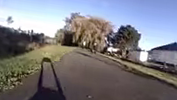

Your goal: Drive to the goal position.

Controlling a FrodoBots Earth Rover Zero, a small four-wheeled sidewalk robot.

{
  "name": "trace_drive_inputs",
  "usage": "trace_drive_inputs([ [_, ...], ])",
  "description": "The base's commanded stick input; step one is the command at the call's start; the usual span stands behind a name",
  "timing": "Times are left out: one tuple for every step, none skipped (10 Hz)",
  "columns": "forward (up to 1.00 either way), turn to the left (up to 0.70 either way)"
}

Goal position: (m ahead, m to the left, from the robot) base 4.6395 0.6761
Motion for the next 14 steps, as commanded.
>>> trace_drive_inputs([
  [1.00, 0.00],
  [1.00, 0.00],
  [1.00, 0.00],
  [1.00, 0.00],
  [1.00, 0.00],
  [1.00, 0.00],
  [1.00, 0.00],
  [1.00, 0.00],
  [1.00, 0.00],
  [1.00, 0.00],
  [1.00, 0.00],
  [1.00, 0.00],
  [1.00, 0.00],
  [1.00, 0.00],
])
